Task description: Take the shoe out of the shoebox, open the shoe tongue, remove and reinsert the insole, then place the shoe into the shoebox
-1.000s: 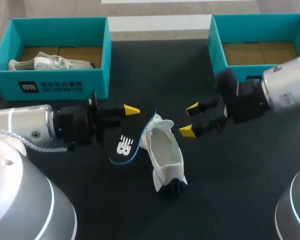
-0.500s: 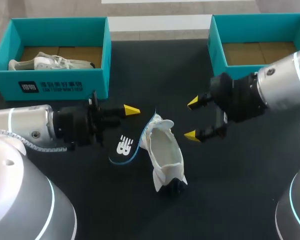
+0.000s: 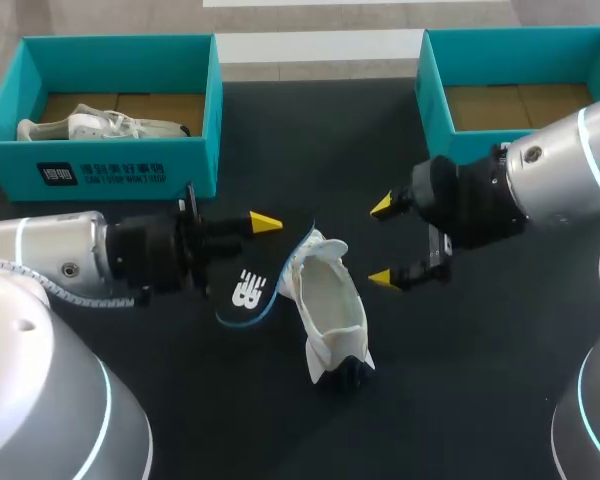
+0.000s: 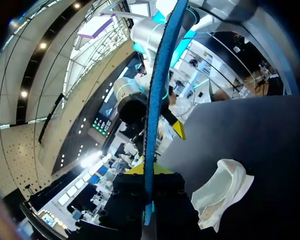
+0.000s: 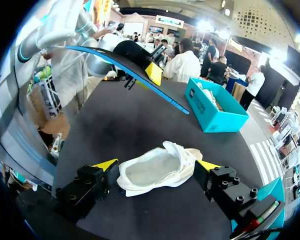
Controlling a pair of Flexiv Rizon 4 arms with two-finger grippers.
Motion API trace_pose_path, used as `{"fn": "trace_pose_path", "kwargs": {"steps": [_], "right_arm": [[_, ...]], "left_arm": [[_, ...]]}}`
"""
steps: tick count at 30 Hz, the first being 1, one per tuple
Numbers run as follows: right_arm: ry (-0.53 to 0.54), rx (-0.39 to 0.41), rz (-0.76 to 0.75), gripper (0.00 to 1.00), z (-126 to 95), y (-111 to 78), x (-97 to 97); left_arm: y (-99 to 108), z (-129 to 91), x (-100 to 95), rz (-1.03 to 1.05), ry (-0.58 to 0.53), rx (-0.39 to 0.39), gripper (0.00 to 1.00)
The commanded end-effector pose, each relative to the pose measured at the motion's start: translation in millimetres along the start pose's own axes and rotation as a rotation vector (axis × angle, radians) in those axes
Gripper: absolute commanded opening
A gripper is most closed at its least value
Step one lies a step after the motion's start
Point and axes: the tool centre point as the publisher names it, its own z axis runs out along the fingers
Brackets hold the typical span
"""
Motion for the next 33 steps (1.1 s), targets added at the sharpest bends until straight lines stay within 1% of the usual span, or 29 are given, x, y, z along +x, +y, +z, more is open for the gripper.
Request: {"fn": "trace_pose_path", "kwargs": {"steps": [1,5,6,10,12,13,18,19,25,28,31,33], "right_arm": [[-0.009,0.003,-0.052,1.00,4.5,-8.2,1.3],[0.000,0.029,-0.128,1.00,9.0,-22.2,1.4],[0.002,0.043,-0.137,1.00,9.9,-26.9,1.3],[0.023,0.052,-0.170,1.00,14.3,-39.5,2.1],[0.023,0.059,-0.172,1.00,16.0,-43.5,3.0],[0.037,0.072,-0.178,1.00,18.4,-50.3,4.4],[0.050,0.061,-0.202,1.00,26.6,-65.1,10.2],[0.052,0.073,-0.205,1.00,27.7,-67.4,11.2],[0.064,0.093,-0.208,1.00,37.5,-76.9,17.2],[0.073,0.085,-0.207,1.00,42.3,-80.0,17.5],[0.099,0.096,-0.184,1.00,47.8,-82.4,16.9],[0.099,0.096,-0.184,1.00,47.8,-82.4,16.9]], "left_arm": [[-19.0,-7.8,7.2,0.015,-0.012,-0.024,0.00],[-28.0,-5.1,17.5,-0.003,-0.042,0.001,0.00],[-30.2,-3.6,23.1,-0.009,-0.042,0.007,0.00],[-36.0,0.8,38.6,-0.037,-0.044,0.012,0.00],[-38.6,2.9,42.9,-0.040,-0.038,0.012,0.00],[-41.0,6.0,48.5,-0.046,-0.024,0.012,0.00],[-43.3,14.2,67.1,-0.055,0.017,0.004,0.00],[-44.7,15.1,68.6,-0.057,0.012,0.003,0.00],[-42.2,19.2,80.8,-0.059,0.011,-0.013,0.00],[-39.0,19.8,87.4,-0.065,0.016,-0.025,0.00],[-35.4,20.4,94.7,-0.067,0.027,-0.050,0.00],[-28.2,19.5,101.7,-0.094,-0.007,-0.051,0.00]]}}
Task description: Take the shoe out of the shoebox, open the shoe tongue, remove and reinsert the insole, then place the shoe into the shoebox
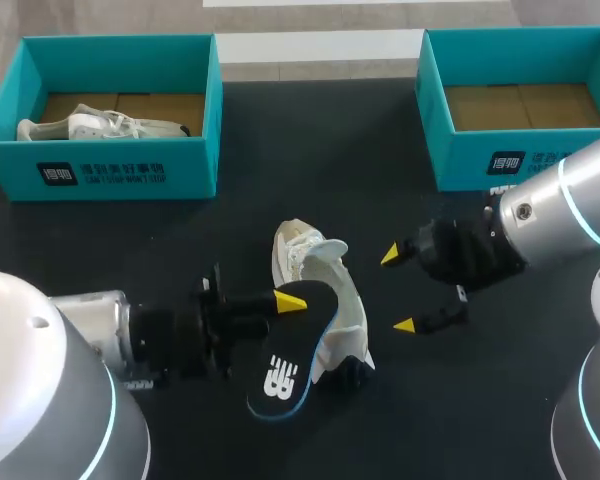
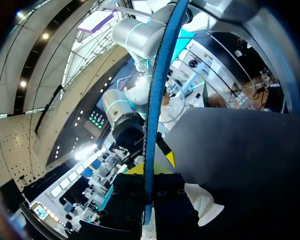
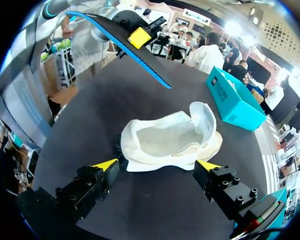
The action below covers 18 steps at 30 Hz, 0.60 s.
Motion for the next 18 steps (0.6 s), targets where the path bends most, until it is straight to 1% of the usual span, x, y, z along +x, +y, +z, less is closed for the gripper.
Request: {"fn": "trace_pose_path", "kwargs": {"steps": [1,17,18], "right_arm": [[0.008,0.007,0.002,1.00,8.6,1.0,-7.0],[0.008,0.007,0.002,1.00,8.6,1.0,-7.0],[0.000,0.011,0.000,1.00,11.2,-0.5,-7.9]], "left_arm": [[5.6,6.7,10.5,-0.028,-0.038,-0.005,0.00],[5.6,6.7,10.5,-0.028,-0.038,-0.005,0.00],[5.6,6.7,10.5,-0.028,-0.038,-0.005,0.00]]}}
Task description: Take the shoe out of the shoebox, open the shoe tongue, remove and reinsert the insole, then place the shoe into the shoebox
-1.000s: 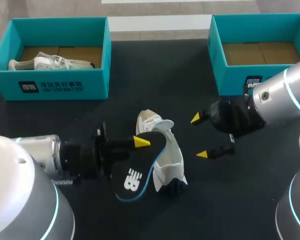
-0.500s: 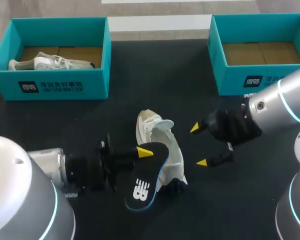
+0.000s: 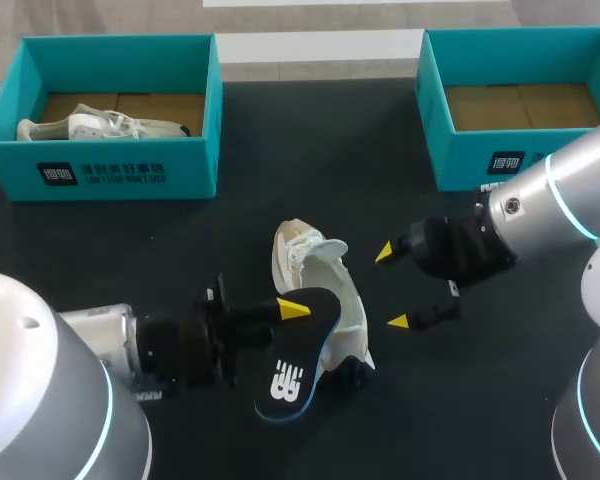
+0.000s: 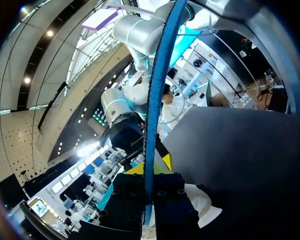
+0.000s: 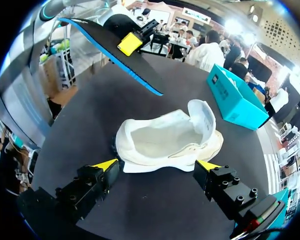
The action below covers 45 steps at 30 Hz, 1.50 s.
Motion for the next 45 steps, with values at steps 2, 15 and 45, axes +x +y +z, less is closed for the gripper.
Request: {"fn": "trace_pose_path", "kwargs": {"steps": [2,15,45], "right_arm": [[-0.026,0.017,-0.009,1.00,7.3,-4.7,-1.8],[-0.031,0.042,-0.089,1.00,25.3,-10.3,-15.6],[-0.043,0.050,-0.115,1.00,26.5,-10.0,-15.4]], "left_arm": [[-0.6,1.7,1.2,0.001,-0.002,-0.004,0.00],[-0.6,1.7,1.2,0.001,-0.002,-0.004,0.00],[5.1,39.5,13.7,-0.017,0.067,0.047,0.00]]}}
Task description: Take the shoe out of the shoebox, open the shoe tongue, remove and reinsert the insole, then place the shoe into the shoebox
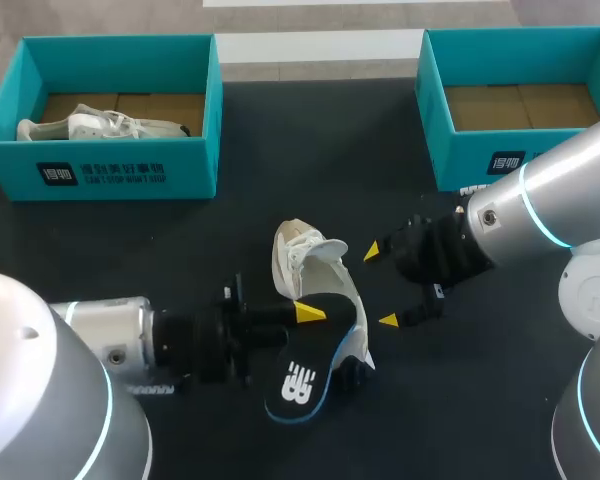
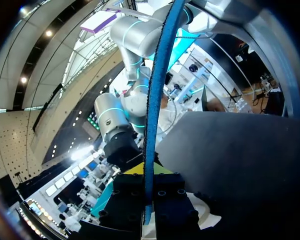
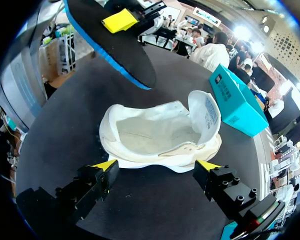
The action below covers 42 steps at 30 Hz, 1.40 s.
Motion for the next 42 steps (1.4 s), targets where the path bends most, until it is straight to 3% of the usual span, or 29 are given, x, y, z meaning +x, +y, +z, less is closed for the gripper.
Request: {"fn": "trace_pose_path", "kwargs": {"steps": [1,11,29,42], "right_arm": [[-0.004,0.003,0.001,1.00,0.4,1.3,1.6],[-0.004,0.003,0.001,1.00,0.4,1.3,1.6],[-0.004,0.003,0.001,1.00,0.4,1.3,1.6],[-0.004,0.003,0.001,1.00,0.4,1.3,1.6]], "left_arm": [[11.9,21.2,6.3,-0.004,0.013,0.000,0.00],[28.3,27.5,24.1,-0.034,0.027,-0.038,0.00],[28.3,27.5,24.1,-0.034,0.027,-0.038,0.00],[49.2,44.7,35.1,-0.015,0.024,-0.006,0.00]]}}
